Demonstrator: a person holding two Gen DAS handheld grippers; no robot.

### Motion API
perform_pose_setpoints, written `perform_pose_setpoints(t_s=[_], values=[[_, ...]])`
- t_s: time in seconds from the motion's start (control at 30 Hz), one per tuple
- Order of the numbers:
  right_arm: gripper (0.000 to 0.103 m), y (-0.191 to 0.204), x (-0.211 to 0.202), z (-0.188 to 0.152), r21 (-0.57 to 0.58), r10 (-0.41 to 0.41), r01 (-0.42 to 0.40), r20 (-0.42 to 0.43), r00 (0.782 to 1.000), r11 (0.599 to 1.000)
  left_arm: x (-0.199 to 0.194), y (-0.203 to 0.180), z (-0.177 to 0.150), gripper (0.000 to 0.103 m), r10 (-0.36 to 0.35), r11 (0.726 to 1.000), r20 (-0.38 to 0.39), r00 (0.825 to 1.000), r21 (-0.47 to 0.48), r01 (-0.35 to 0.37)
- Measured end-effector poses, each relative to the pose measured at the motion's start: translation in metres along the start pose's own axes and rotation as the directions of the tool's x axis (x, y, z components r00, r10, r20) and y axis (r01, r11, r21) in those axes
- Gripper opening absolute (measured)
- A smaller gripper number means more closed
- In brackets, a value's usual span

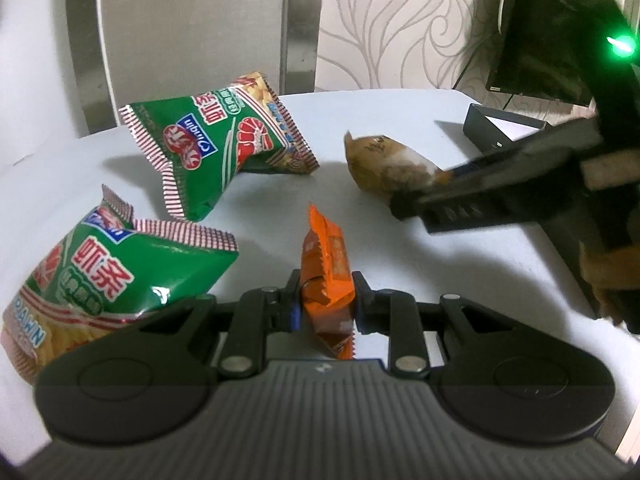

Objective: Organize snacks
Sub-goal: 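Reach the right gripper to the tan peanut bag while the left holds the orange packet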

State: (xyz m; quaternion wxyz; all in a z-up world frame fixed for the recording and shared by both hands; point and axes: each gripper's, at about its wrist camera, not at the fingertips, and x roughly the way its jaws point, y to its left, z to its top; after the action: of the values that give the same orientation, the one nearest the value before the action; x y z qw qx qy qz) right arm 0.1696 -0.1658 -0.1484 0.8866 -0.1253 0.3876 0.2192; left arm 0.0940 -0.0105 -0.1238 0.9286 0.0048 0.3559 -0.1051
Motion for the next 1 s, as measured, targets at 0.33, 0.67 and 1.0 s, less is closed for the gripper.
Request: perform_pose_setpoints(t_s=[0.33,0.67,1.0], values=[[0.042,0.008,-0.043,-0.047,0.083,-0.032,0.032,-0.001,0.999,0.996,0.002,-0.001,-0.002,0.028,-0.048,0.997,0.004,0.999,0.065,0.047],[0.060,0.026,-0.075,-0.085,0.142,-0.056,0.056,-0.004,0.998,0.988,0.000,-0.003,-0.007,0.035,-0.109,0.986,0.004,0.994,0.129,0.108],[0.091,0.035,-0.086,-0.061,0.083,-0.091,0.085,0.078,0.993,0.993,-0.005,0.007,-0.010,0.061,-0.101,0.989,0.006,0.995,0.111,0.100]])
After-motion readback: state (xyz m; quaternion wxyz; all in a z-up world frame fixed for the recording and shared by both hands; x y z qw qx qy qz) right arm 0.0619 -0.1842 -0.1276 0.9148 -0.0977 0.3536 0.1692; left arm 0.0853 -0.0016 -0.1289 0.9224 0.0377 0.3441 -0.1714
